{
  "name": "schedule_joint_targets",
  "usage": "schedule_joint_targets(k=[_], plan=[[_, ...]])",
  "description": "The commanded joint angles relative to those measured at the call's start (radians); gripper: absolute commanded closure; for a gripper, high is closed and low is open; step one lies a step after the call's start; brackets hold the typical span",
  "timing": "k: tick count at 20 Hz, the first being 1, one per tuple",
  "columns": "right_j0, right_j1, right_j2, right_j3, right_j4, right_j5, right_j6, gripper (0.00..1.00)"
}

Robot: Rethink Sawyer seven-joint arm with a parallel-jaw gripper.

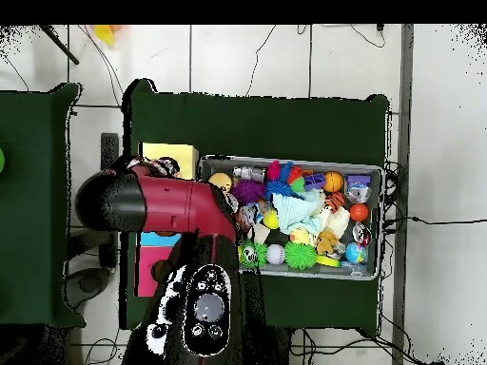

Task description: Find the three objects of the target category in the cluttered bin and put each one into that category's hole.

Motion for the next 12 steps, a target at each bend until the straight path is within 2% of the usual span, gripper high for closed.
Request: schedule_joint_targets(k=[1,7,12], plan=[[-0.046,-0.056,0.045,0.042,-0.034,0.137,0.017,1.0],[-0.036,-0.083,0.02,-0.003,-0.058,0.22,0.024,1.0],[-0.057,-0.043,0.047,0.024,-0.07,0.124,0.021,1.0]])
